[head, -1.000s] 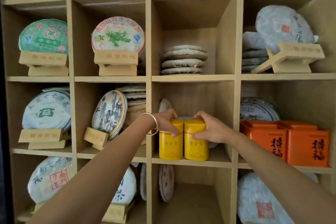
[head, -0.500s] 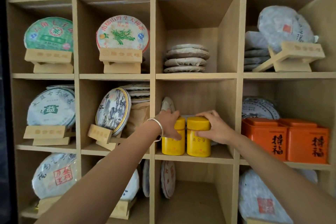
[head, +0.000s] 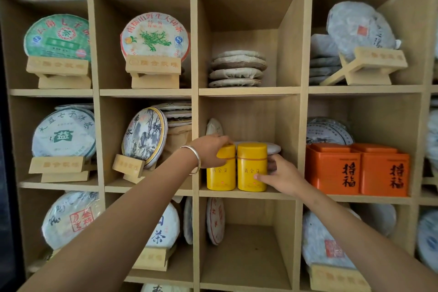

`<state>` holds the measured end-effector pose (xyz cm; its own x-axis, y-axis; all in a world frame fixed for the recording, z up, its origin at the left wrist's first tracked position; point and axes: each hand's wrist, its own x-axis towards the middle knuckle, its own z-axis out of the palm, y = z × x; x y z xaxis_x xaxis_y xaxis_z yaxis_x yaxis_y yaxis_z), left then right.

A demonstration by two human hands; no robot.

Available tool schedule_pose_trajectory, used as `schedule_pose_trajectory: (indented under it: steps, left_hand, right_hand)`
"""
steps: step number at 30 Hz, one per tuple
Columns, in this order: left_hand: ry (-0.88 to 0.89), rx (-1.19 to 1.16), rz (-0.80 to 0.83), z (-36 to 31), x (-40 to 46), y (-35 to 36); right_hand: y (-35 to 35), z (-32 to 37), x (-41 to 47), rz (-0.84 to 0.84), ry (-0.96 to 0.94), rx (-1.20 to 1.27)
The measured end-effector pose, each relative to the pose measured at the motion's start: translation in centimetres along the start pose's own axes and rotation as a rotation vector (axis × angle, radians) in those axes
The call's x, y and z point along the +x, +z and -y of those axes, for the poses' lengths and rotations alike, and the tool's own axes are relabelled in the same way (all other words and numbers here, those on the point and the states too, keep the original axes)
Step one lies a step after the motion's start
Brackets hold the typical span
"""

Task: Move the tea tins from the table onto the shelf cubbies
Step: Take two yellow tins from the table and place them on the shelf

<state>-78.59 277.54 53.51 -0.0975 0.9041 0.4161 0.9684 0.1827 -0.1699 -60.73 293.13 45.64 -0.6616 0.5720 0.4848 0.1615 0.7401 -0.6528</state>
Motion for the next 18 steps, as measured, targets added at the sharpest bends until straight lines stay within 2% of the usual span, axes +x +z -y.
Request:
schedule_pose_trajectory:
  steps: [7, 13, 18]
  left_hand:
    - [-0.04, 0.098, 0.022, 0.4, -0.1, -0.2]
    - [-0.014, 0.26, -0.034, 0.5, -0.4, 0.6]
    - [-0.003, 0.257, -0.025, 0.3, -0.3, 0.2]
  right_hand:
    - [1.5, 0.5, 0.9, 0.015, 0.021, 0.012]
    - [1.9, 0.2, 0.9, -0.001, 0.019, 0.004]
    - [1.8, 0.3, 0.9, 0.001, 0.012, 0.009]
